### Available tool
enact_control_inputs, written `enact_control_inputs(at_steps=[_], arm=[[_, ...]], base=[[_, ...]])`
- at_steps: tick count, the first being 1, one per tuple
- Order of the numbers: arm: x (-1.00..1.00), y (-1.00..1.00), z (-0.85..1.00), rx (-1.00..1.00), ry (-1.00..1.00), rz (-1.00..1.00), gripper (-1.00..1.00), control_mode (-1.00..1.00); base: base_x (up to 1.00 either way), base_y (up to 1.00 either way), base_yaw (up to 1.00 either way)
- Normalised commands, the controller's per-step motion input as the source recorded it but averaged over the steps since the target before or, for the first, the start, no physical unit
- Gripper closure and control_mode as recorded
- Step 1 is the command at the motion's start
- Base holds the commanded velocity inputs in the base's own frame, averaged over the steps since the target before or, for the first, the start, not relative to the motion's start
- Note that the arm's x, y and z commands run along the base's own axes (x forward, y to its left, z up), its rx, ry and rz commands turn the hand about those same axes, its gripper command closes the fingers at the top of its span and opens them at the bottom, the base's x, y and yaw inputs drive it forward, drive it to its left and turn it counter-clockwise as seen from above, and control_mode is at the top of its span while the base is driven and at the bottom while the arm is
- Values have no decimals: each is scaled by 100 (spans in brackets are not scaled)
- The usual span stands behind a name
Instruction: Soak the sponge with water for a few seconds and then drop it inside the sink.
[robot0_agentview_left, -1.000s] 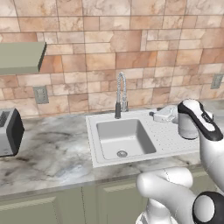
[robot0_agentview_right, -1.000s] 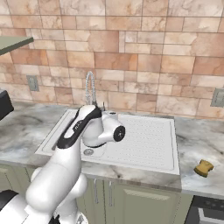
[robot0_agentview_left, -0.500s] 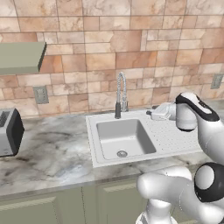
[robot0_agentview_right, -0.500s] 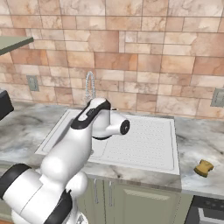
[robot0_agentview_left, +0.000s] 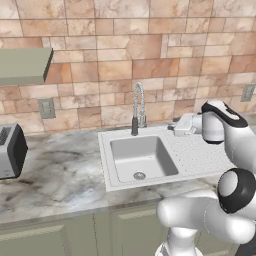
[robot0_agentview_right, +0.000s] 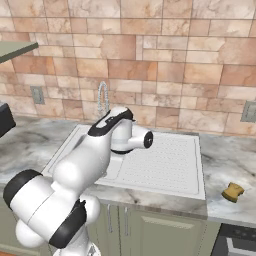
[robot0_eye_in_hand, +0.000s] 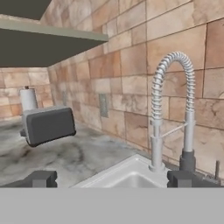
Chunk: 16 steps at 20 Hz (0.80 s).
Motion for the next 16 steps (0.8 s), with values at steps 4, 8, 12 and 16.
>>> enact_control_inputs(at_steps=[4, 8, 12, 16], arm=[[3, 16, -2, -7, -9, 0, -100, -100], [1, 15, 0, -7, -9, 0, -100, -100], [1, 10, 0, -6, -7, 0, -100, -100], [10, 1, -1, -4, -4, 0, -100, -100]], base=[[0, 0, 0], [0, 0, 0], [0, 0, 0], [0, 0, 0]])
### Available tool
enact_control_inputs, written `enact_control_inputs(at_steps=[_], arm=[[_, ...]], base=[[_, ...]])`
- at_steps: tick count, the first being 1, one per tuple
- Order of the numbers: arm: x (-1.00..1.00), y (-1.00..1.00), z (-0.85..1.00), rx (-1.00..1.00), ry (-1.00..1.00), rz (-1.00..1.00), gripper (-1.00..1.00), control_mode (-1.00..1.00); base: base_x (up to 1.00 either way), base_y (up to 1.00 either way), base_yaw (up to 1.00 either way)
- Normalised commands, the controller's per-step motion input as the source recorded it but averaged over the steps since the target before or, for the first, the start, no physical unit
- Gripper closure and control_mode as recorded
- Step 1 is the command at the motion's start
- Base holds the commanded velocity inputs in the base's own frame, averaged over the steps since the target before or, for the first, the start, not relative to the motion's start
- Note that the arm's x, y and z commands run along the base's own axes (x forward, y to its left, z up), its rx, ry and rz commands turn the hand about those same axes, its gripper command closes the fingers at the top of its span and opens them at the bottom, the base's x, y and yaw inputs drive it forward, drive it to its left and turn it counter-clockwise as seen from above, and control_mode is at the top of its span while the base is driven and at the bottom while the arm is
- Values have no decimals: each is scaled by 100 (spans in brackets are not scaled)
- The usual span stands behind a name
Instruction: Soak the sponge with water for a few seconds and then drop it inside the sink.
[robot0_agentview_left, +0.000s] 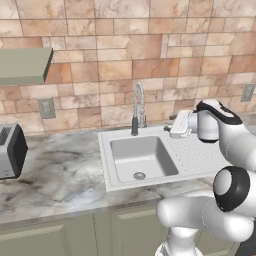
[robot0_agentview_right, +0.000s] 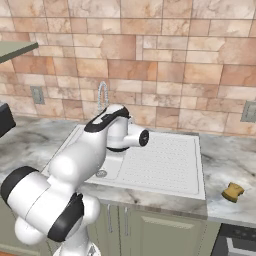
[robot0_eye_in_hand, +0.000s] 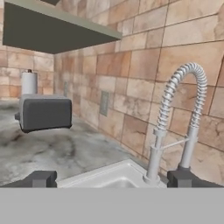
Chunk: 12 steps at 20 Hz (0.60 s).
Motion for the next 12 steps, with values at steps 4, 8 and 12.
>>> enact_control_inputs(at_steps=[4, 8, 12], arm=[[17, 0, -7, -2, 0, 0, -100, -100], [20, 0, -7, -1, 0, 0, -100, -100], [17, 0, -11, -1, 0, 0, -100, -100]], base=[[0, 0, 0], [0, 0, 0], [0, 0, 0]])
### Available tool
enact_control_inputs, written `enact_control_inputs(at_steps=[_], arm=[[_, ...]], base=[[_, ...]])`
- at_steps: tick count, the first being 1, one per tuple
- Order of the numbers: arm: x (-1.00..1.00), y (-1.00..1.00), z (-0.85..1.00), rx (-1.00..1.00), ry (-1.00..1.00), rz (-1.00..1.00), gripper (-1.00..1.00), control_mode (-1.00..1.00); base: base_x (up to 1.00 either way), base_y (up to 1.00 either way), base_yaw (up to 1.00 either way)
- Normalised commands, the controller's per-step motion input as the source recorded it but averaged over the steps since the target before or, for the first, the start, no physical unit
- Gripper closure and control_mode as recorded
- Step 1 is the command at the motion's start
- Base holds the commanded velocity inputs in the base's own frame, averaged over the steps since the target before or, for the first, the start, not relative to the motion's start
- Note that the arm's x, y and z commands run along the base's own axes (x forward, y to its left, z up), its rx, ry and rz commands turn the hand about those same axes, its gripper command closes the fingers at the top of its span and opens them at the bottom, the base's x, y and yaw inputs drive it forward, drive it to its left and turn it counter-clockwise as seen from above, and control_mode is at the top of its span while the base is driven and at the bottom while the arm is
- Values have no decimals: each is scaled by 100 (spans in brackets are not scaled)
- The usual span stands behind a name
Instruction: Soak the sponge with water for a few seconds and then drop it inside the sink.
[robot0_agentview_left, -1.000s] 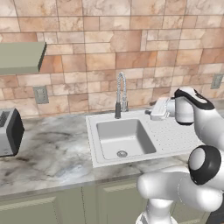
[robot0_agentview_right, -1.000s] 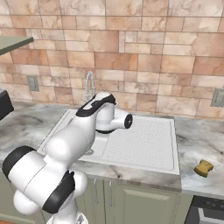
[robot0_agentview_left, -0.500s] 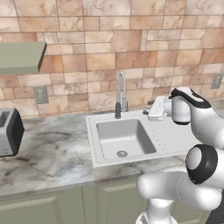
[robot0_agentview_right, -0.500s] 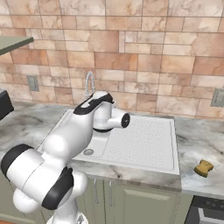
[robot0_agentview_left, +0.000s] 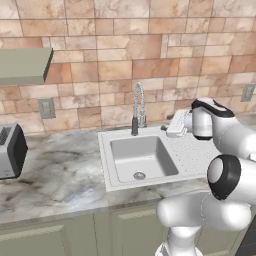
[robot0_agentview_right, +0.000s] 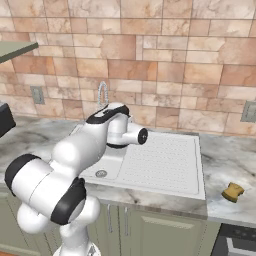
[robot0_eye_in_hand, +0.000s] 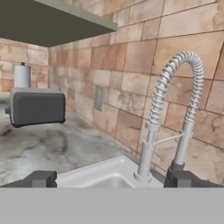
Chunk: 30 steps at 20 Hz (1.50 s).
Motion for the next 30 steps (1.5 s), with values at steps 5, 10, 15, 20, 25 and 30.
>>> enact_control_inputs(at_steps=[5, 10, 15, 20, 25, 30], arm=[[12, 0, -5, 0, 0, -1, -100, -100], [12, 0, -1, 0, -1, -4, -100, -100], [13, 0, -1, 0, -2, -3, -100, -100], [15, 0, -7, 0, 0, -1, -100, -100], [12, 6, -6, 0, -3, 0, -100, -100], [12, 6, -11, 0, -3, 0, -100, -100]], base=[[0, 0, 0], [0, 0, 0], [0, 0, 0], [0, 0, 0], [0, 0, 0], [0, 0, 0]])
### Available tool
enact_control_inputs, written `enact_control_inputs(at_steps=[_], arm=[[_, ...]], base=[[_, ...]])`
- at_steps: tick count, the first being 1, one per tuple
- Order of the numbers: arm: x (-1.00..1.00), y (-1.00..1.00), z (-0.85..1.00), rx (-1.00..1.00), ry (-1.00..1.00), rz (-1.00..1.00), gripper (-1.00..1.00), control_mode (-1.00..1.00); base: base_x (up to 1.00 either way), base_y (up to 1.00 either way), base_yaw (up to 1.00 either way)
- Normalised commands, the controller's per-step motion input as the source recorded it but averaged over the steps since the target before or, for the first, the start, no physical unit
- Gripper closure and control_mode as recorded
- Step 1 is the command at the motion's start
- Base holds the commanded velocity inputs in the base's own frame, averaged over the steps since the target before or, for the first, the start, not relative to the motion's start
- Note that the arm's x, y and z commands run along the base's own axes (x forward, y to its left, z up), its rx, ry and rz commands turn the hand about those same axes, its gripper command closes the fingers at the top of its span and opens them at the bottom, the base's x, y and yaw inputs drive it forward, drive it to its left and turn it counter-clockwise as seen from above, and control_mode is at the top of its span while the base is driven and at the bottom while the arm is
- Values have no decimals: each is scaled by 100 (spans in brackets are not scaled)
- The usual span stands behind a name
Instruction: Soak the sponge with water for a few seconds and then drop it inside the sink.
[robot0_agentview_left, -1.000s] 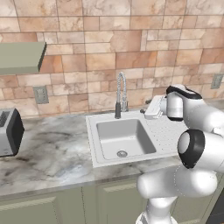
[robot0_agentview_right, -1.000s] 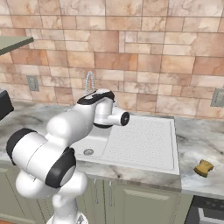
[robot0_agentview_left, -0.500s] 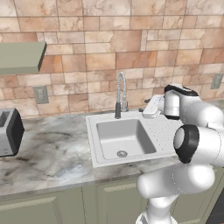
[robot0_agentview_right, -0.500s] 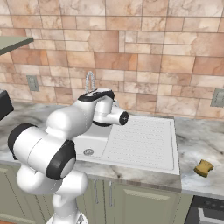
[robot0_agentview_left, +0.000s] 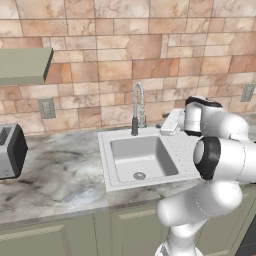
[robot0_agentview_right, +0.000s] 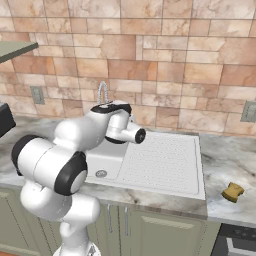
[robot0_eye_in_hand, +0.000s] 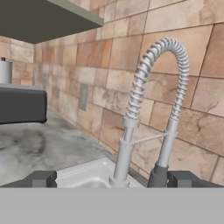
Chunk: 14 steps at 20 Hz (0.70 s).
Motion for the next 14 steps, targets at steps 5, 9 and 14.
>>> enact_control_inputs(at_steps=[5, 9, 14], arm=[[11, 5, -15, 0, -3, 0, -100, -100], [10, 0, -17, 0, -2, 0, -100, -100], [14, 0, -11, 0, -1, 0, -100, -100]], base=[[0, 0, 0], [0, 0, 0], [0, 0, 0]])
